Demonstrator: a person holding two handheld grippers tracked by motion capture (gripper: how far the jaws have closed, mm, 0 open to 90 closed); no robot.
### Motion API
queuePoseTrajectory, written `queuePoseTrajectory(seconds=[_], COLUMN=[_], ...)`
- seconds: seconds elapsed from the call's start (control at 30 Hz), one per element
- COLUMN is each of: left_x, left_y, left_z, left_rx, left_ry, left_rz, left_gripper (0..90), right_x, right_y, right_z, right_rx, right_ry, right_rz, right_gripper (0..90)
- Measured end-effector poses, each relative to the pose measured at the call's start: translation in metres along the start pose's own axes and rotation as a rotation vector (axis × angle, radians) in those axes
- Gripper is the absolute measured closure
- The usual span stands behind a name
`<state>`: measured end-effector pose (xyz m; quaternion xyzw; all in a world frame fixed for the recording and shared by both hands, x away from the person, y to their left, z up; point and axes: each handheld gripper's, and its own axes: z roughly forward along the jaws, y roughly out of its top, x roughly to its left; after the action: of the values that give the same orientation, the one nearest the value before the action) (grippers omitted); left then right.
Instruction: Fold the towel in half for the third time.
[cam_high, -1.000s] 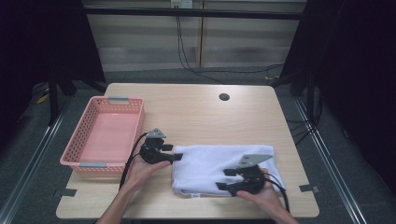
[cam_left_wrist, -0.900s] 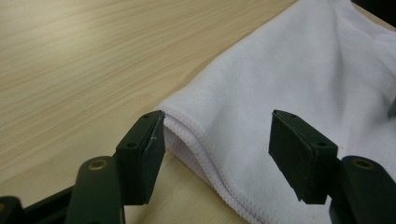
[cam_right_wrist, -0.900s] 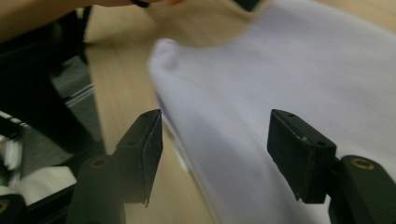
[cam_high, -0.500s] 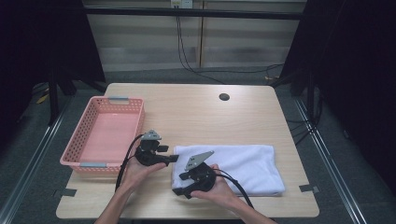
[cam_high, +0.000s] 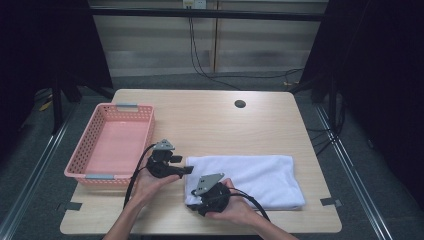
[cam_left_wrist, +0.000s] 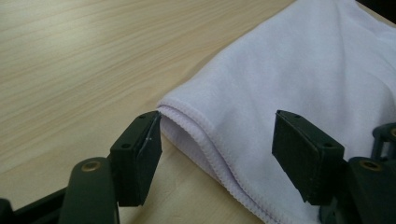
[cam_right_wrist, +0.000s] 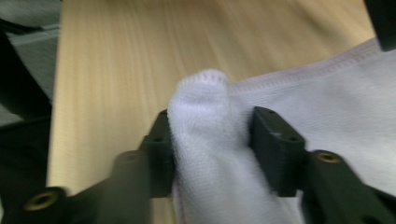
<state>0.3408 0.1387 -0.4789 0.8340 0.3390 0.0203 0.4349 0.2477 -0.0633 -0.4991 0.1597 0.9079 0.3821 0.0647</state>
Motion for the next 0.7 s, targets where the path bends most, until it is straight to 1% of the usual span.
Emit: queuePoseTrajectory(seconds=[0.03, 0.1, 0.13, 0.17, 0.23, 0.27, 0.33, 0.37, 0.4, 0.43, 0.47, 0.5, 0.53, 0.6, 0.63, 0.67, 0.7], left_x=[0.000, 0.001, 0.002, 0.003, 0.004, 0.005, 0.009, 0.012, 0.014, 0.016, 0.019, 0.021, 0.022, 0.021, 0.020, 0.018, 0.016], left_y=[0.000, 0.000, 0.000, 0.000, 0.000, 0.000, 0.000, 0.000, -0.001, -0.001, -0.001, 0.001, 0.002, 0.005, 0.005, 0.005, 0.005], left_z=[0.000, 0.001, 0.001, 0.003, 0.005, 0.007, 0.011, 0.011, 0.013, 0.013, 0.014, 0.015, 0.017, 0.022, 0.024, 0.026, 0.028], left_rx=[-0.004, -0.002, 0.002, 0.001, 0.002, 0.005, 0.012, 0.026, 0.028, 0.031, 0.021, 0.024, 0.023, 0.029, 0.027, 0.034, 0.053], left_ry=[0.001, 0.007, 0.006, 0.010, 0.010, 0.022, 0.027, 0.034, 0.036, 0.035, 0.031, 0.038, 0.034, 0.023, 0.019, 0.007, 0.002], left_rz=[-0.007, -0.011, -0.012, -0.024, -0.025, -0.020, -0.033, -0.032, -0.039, -0.036, -0.051, -0.057, -0.057, -0.041, -0.033, -0.026, -0.008], left_gripper=[32.9, 32.9, 33.0, 33.0, 33.0, 33.2, 33.4, 33.4, 33.2, 33.2, 33.0, 32.8, 31.6, 32.3, 32.5, 33.8, 35.9], right_x=[0.000, 0.001, 0.001, 0.000, -0.005, -0.009, -0.014, -0.014, -0.016, -0.017, -0.017, -0.018, -0.017, -0.017, -0.016, -0.016, -0.016], right_y=[0.000, 0.000, 0.000, 0.000, -0.001, -0.001, -0.002, -0.003, -0.003, -0.004, -0.004, -0.004, -0.004, -0.005, -0.006, -0.006, -0.006], right_z=[0.000, 0.000, 0.000, -0.001, -0.002, -0.003, -0.005, -0.006, -0.007, -0.008, -0.009, -0.011, -0.011, -0.013, -0.013, -0.014, -0.015], right_rx=[-0.001, 0.002, 0.004, 0.002, -0.005, -0.010, -0.018, -0.021, -0.028, -0.033, -0.029, -0.033, -0.032, -0.029, -0.033, -0.028, -0.030], right_ry=[0.001, -0.024, -0.028, -0.033, -0.021, -0.006, 0.030, 0.041, 0.055, 0.066, 0.071, 0.078, 0.086, 0.086, 0.090, 0.090, 0.095], right_rz=[0.000, -0.016, -0.005, 0.012, 0.061, 0.092, 0.143, 0.161, 0.176, 0.184, 0.192, 0.189, 0.198, 0.196, 0.202, 0.199, 0.207], right_gripper=[55.4, 59.1, 62.4, 66.7, 72.3, 74.6, 77.8, 78.3, 78.5, 78.8, 78.9, 79.0, 79.0, 79.0, 79.0, 79.0, 79.0])
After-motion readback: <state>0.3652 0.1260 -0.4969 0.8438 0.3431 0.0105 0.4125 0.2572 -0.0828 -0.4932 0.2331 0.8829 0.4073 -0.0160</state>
